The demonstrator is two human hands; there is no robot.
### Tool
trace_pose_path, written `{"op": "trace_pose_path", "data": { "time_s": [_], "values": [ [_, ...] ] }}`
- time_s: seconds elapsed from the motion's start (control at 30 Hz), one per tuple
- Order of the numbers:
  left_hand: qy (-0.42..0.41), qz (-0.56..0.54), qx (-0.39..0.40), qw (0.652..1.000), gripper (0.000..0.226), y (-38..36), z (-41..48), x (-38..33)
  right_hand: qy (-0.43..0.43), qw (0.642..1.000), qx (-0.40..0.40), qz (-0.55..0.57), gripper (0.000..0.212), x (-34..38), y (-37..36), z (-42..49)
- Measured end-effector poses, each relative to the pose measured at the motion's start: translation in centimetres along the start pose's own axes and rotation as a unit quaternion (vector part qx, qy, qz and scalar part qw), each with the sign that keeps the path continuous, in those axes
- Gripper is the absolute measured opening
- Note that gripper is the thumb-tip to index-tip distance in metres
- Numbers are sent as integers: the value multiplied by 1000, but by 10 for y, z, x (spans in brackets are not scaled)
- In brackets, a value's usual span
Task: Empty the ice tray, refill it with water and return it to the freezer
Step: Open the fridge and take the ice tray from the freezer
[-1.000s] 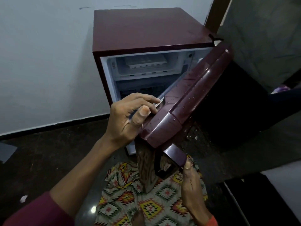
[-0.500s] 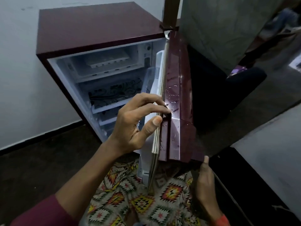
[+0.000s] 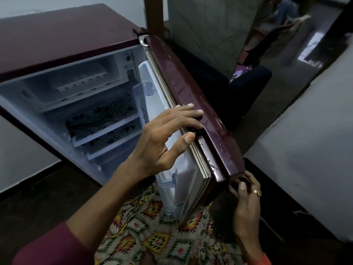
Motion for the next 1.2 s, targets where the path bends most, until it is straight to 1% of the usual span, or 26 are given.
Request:
{"op": "trace_pose_path", "data": {
  "time_s": [0.03,0.07,0.13,0.23,0.3,0.4,0.47,0.53,0.6,0.67,0.77,0.9,1.03,1.2],
  "values": [
    [-3,-1,8,1000,39,-9,2,0,-6,1000,-17,-13,37,2,6,0],
    [-6,4,12,1000,39,-18,7,-2,8,1000,-21,0,37,3,9,-2],
    [-12,5,15,1000,35,-32,13,-3,-4,999,-14,31,41,-2,16,9],
    [-20,14,33,999,29,-53,21,1,-2,1000,-15,-6,42,-6,20,18],
    [-27,23,43,998,28,-68,29,2,-6,1000,-24,-11,38,-11,26,31],
    [-33,24,55,998,28,-89,41,8,-6,999,-38,-13,40,-14,32,56],
    [-38,31,63,997,30,-103,49,13,5,999,-51,-15,48,-16,35,74],
    [-45,39,70,996,32,-116,58,18,11,998,-67,-5,64,-22,39,94],
    [-54,51,77,994,34,-130,66,23,10,996,-86,-7,69,-24,44,114],
    [-64,60,83,993,36,-142,73,26,8,995,-103,-1,68,-26,49,132],
    [-73,81,97,989,41,-161,83,32,17,992,-122,7,57,-27,55,155],
    [-78,113,103,985,49,-183,97,38,22,992,-121,22,47,-31,56,175],
    [-57,129,99,985,57,-203,110,43,13,994,-106,11,48,-37,54,198],
    [-40,168,119,978,61,-226,125,53,13,995,-97,-7,50,-37,50,231]
  ]
}}
Point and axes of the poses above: each hand's wrist, its own z-axis towards the middle knuckle, its own y-axis out of the back of the hand, x = y × z, the point moved 7 cm from there along z, towards the middle knuckle, and after that the axes turned 13 degrees about -x, right-handed, at the moved point
